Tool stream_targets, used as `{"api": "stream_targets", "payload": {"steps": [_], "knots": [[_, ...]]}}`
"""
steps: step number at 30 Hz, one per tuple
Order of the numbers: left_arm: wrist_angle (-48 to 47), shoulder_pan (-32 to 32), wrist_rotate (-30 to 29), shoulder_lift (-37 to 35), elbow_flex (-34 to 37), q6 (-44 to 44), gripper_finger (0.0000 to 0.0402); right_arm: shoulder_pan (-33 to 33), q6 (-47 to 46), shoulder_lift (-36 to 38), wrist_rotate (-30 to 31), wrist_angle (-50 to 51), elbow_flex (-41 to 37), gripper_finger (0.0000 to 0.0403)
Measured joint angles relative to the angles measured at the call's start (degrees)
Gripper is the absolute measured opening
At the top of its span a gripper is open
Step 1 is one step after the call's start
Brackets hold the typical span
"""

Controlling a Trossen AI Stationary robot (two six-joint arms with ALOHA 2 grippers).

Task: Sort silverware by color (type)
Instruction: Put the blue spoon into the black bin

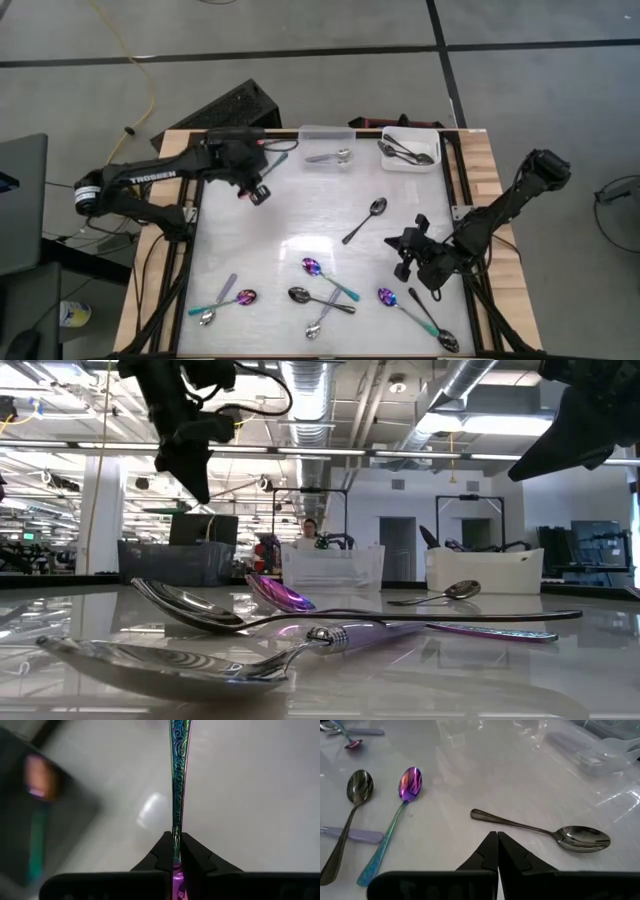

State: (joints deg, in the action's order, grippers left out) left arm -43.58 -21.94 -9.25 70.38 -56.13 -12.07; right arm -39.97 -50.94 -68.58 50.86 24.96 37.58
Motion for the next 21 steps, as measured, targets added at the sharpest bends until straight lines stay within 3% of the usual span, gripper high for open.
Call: {"api": "stream_targets", "payload": {"steps": [5, 11, 21], "knots": [[0.25, -5.09, -4.92, 0.05, -1.43, 8.47, 0.0001, 0.00, 0.04, 0.00, 0.01, -0.19, 0.00, 0.0025], [1.16, -17.04, -6.32, 0.08, -1.43, 19.84, 0.0000, 0.00, 0.24, 0.00, 0.00, -1.08, 0.00, 0.0025], [3.11, -31.65, 4.03, 2.74, -1.48, 36.05, 0.0000, 0.00, 0.04, 0.00, 0.01, -2.08, 0.00, 0.0025]]}}
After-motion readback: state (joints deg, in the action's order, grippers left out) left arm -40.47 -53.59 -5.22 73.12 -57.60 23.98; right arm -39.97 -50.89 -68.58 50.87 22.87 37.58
